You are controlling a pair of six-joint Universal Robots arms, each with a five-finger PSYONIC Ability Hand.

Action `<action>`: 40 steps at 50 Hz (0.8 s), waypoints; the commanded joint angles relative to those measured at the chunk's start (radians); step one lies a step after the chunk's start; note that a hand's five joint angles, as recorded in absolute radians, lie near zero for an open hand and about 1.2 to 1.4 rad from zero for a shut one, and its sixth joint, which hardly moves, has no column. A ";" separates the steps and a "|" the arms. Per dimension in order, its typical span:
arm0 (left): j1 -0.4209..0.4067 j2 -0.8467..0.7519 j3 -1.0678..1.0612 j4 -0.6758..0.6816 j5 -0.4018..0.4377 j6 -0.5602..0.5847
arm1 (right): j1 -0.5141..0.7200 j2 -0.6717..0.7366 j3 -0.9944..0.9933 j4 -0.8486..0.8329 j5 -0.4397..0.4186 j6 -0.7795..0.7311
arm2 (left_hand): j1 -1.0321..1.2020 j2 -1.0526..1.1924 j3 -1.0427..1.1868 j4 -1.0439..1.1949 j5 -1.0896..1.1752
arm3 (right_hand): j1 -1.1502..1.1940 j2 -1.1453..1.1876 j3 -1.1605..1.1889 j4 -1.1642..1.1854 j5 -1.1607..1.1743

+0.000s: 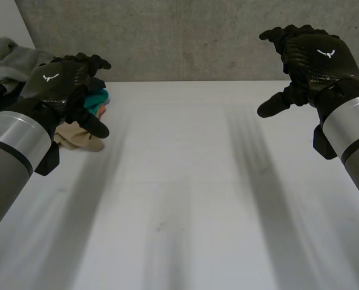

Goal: Fold the laundry.

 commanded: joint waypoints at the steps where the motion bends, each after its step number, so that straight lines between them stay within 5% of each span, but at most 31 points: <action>1: 0.034 0.004 -0.029 0.010 0.002 -0.004 | 0.006 -0.020 0.032 -0.160 0.016 -0.044 | -0.098 -0.104 -0.099 -0.105 -0.102 | -0.091 -0.092 -0.095 -0.098 -0.101; 13: 0.051 0.019 -0.051 0.097 0.033 0.147 | 0.020 -0.027 0.041 -0.208 -0.011 -0.104 | -0.098 -0.104 -0.099 -0.105 -0.102 | -0.091 -0.092 -0.095 -0.098 -0.101; 19: 0.118 -0.019 0.023 0.116 0.035 0.193 | 0.017 0.001 0.029 -0.193 -0.099 -0.121 | -0.098 -0.104 -0.099 -0.105 -0.102 | -0.091 -0.092 -0.095 -0.098 -0.101; 25: 0.226 -0.235 0.222 0.182 0.039 0.242 | 0.022 0.053 0.013 -0.157 -0.131 -0.129 | -0.098 -0.104 -0.099 -0.105 -0.102 | -0.091 -0.092 -0.095 -0.098 -0.101; 40: 0.440 -0.864 0.829 0.384 -0.080 0.639 | 0.020 0.114 0.004 -0.144 -0.119 -0.133 | -0.098 -0.104 -0.099 -0.105 -0.102 | -0.091 -0.092 -0.095 -0.098 -0.101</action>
